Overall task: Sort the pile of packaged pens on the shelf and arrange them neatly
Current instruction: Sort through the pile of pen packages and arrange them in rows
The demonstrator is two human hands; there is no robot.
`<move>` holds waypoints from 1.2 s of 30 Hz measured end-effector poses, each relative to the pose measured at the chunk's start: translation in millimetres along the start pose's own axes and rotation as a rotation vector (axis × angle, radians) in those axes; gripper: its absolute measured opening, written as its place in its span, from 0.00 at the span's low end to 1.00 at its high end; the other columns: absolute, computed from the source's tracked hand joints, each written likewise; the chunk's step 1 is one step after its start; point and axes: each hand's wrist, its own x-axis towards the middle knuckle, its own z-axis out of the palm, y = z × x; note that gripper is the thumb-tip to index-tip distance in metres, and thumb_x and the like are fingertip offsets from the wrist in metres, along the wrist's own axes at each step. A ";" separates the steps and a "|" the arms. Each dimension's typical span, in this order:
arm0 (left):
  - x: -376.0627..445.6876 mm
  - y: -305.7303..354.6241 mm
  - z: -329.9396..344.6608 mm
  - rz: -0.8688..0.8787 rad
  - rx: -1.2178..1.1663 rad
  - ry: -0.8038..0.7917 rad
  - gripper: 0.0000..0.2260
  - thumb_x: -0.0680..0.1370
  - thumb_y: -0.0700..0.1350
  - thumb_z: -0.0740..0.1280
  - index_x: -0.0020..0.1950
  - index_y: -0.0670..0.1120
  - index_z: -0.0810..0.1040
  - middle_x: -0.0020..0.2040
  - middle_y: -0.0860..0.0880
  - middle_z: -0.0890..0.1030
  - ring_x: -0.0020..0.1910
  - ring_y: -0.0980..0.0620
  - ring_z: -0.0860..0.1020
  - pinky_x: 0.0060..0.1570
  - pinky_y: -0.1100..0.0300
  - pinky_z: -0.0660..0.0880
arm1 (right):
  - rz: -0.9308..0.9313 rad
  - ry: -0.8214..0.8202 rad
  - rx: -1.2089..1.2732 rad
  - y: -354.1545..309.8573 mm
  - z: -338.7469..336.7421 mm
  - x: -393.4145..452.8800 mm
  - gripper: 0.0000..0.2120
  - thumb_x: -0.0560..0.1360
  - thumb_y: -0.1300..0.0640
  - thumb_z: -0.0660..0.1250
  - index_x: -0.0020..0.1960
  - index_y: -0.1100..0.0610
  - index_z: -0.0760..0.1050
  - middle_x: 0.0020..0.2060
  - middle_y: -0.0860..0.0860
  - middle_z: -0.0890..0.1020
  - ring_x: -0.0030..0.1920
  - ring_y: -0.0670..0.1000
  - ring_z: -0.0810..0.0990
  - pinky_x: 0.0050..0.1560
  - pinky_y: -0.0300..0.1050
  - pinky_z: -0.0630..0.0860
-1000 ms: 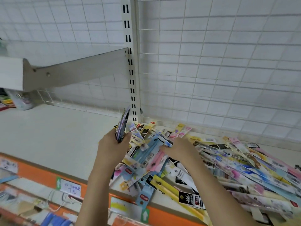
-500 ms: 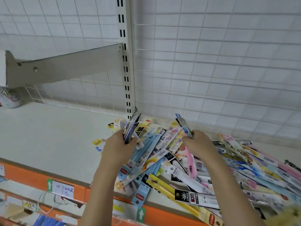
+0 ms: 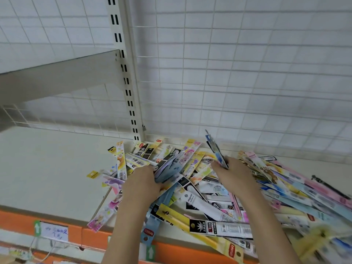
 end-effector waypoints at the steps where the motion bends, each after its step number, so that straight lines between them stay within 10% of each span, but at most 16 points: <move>1: -0.1 1.5 0.3 0.005 0.005 0.004 0.14 0.74 0.51 0.68 0.52 0.43 0.75 0.51 0.44 0.78 0.51 0.44 0.77 0.43 0.56 0.70 | -0.001 -0.001 0.010 1.3 -0.4 -0.6 0.13 0.78 0.50 0.60 0.38 0.56 0.69 0.30 0.51 0.73 0.33 0.52 0.73 0.33 0.43 0.64; 12: -13.3 33.3 -18.3 0.152 -0.098 0.140 0.09 0.77 0.42 0.61 0.36 0.44 0.67 0.32 0.45 0.75 0.36 0.45 0.80 0.35 0.57 0.72 | -0.011 0.049 0.072 18.9 -22.1 -4.1 0.15 0.78 0.52 0.60 0.34 0.54 0.65 0.31 0.52 0.73 0.32 0.52 0.71 0.32 0.43 0.63; 27: -27.2 106.9 -7.7 0.214 -0.541 0.232 0.19 0.78 0.51 0.62 0.41 0.33 0.76 0.37 0.34 0.82 0.39 0.38 0.82 0.45 0.43 0.77 | 0.047 0.138 0.089 72.8 -80.9 -3.9 0.17 0.77 0.53 0.61 0.32 0.55 0.62 0.27 0.52 0.69 0.31 0.53 0.71 0.33 0.45 0.62; 36: -27.2 143.6 6.3 0.215 -0.482 0.153 0.06 0.75 0.42 0.69 0.39 0.42 0.78 0.33 0.48 0.75 0.32 0.52 0.71 0.27 0.70 0.66 | 0.068 0.012 -0.087 106.1 -107.7 9.0 0.07 0.77 0.54 0.61 0.42 0.55 0.71 0.33 0.53 0.77 0.36 0.56 0.78 0.40 0.46 0.74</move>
